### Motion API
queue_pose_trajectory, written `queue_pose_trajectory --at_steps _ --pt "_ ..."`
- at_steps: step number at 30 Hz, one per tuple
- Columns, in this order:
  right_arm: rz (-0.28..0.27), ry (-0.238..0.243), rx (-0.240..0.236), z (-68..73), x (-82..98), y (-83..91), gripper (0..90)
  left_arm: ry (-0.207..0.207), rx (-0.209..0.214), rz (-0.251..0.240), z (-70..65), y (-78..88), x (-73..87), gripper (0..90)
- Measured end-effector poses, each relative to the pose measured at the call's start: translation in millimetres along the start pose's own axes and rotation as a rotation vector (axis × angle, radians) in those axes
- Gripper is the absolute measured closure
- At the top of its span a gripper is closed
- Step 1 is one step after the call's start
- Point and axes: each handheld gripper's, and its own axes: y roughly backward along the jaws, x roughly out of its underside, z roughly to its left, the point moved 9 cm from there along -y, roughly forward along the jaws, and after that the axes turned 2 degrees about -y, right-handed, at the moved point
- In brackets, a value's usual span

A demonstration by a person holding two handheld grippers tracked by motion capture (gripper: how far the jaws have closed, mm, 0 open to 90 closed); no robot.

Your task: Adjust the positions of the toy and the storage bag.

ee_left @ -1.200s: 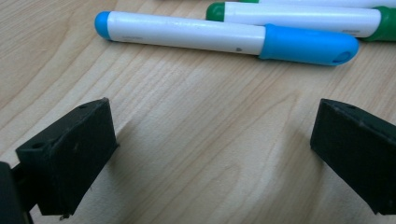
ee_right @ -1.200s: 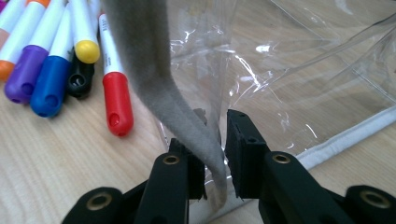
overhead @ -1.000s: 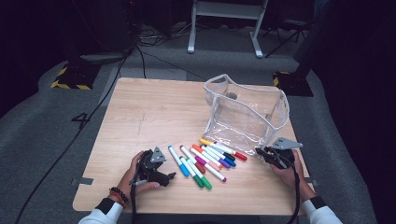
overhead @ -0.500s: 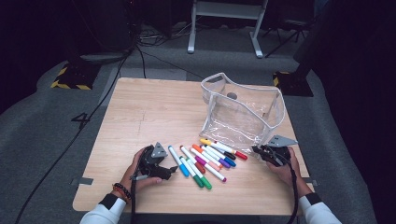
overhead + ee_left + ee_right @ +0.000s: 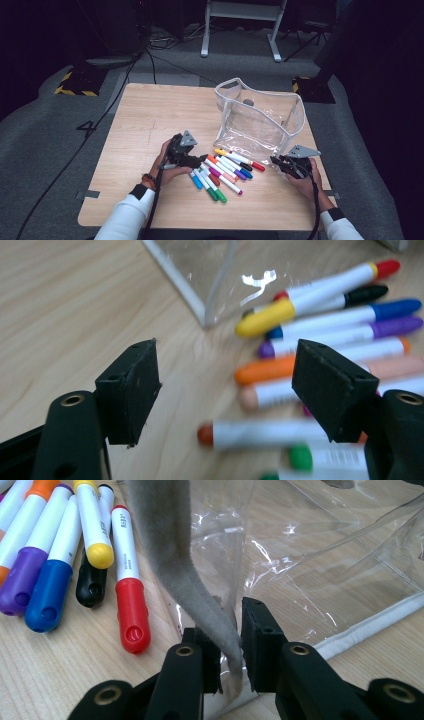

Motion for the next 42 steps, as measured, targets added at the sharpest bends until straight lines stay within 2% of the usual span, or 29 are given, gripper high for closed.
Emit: queue_pose_trajectory --at_steps 2,4,5,6,8,10,11,13,15,16,17,18,20,24,26,28,33,38,39,40,41,42 --pt "0.000 -0.003 0.002 0.5 -0.1 1.2 77.8 -0.009 -0.003 -0.022 -0.1 -15.4 -15.8 31.3" --pt "-0.001 -0.002 0.001 0.4 -0.1 1.6 77.6 -0.005 0.004 -0.030 -1.8 -21.1 -21.8 31.3" --pt "-0.003 -0.009 -0.002 0.5 -0.1 2.0 77.4 -0.020 0.000 -0.044 -2.9 -25.4 -27.4 33.2" --pt "-0.005 -0.011 -0.008 0.8 0.0 2.3 76.9 -0.030 0.002 -0.042 -3.5 -27.9 -29.8 41.3" --pt "-0.005 -0.012 -0.009 0.8 0.0 2.3 76.4 -0.039 0.012 -0.035 -4.0 -35.1 -35.1 43.5" --pt "-0.010 -0.014 -0.009 0.7 -0.4 2.0 75.4 -0.032 -0.007 -0.043 -2.0 -41.9 -40.1 52.7" --pt "-0.010 -0.014 -0.009 0.7 -0.4 2.0 75.4 -0.028 -0.005 -0.042 -1.7 -45.0 -42.2 52.7" --pt "-0.011 -0.015 -0.009 0.6 -0.6 2.3 75.4 -0.041 -0.008 -0.030 -1.8 -50.9 -44.8 60.6" --pt "-0.016 -0.023 -0.012 0.2 -0.8 3.0 75.9 -0.089 -0.009 -0.028 -4.1 -54.3 -47.7 72.1" --pt "-0.018 -0.025 -0.012 -0.1 -1.1 3.5 76.0 -0.109 -0.024 -0.024 -4.1 -54.7 -48.8 78.5" --pt "-0.018 -0.025 -0.005 -0.7 -1.2 3.8 76.1 -0.118 -0.032 -0.024 -3.4 -54.9 -49.6 84.3" --pt "-0.019 -0.027 0.004 -1.9 -1.1 3.8 76.5 -0.119 -0.028 -0.029 -2.5 -54.4 -50.2 86.4" --pt "-0.032 -0.047 0.011 -5.4 -1.7 5.3 80.6 -0.118 -0.013 -0.034 -1.0 -54.4 -49.8 87.3" --pt "-0.026 -0.044 0.037 -6.8 -2.2 5.9 84.0 -0.119 -0.009 -0.041 3.2 -51.0 -48.5 87.6" --pt "-0.026 -0.054 0.039 -7.9 -2.5 6.1 85.2 -0.111 0.012 -0.048 4.6 -48.5 -46.7 87.7" --pt "-0.029 -0.059 0.034 -8.1 -2.6 5.9 85.4 -0.110 0.023 -0.051 7.2 -45.8 -44.9 87.7" --pt "-0.041 -0.109 0.011 -10.1 -4.0 4.7 86.1 -0.097 0.051 -0.062 10.2 -41.1 -40.7 87.8" --pt "-0.045 -0.120 0.005 -11.7 -5.2 2.7 85.6 -0.107 0.059 -0.066 9.4 -36.4 -36.9 87.8" --pt "-0.046 -0.114 0.005 -11.4 -6.0 2.1 84.8 -0.113 0.054 -0.064 9.8 -35.3 -35.5 87.7" --pt "-0.045 -0.105 0.019 -11.9 -7.0 1.8 80.1 -0.118 0.044 -0.060 10.6 -34.1 -34.7 87.7" --pt "-0.045 -0.106 0.054 -14.7 -8.9 2.0 70.2 -0.121 0.036 -0.058 11.3 -33.4 -34.3 87.7" --pt "-0.045 -0.108 0.063 -16.0 -10.4 2.3 68.1 -0.123 0.036 -0.055 10.9 -33.0 -34.1 87.6"
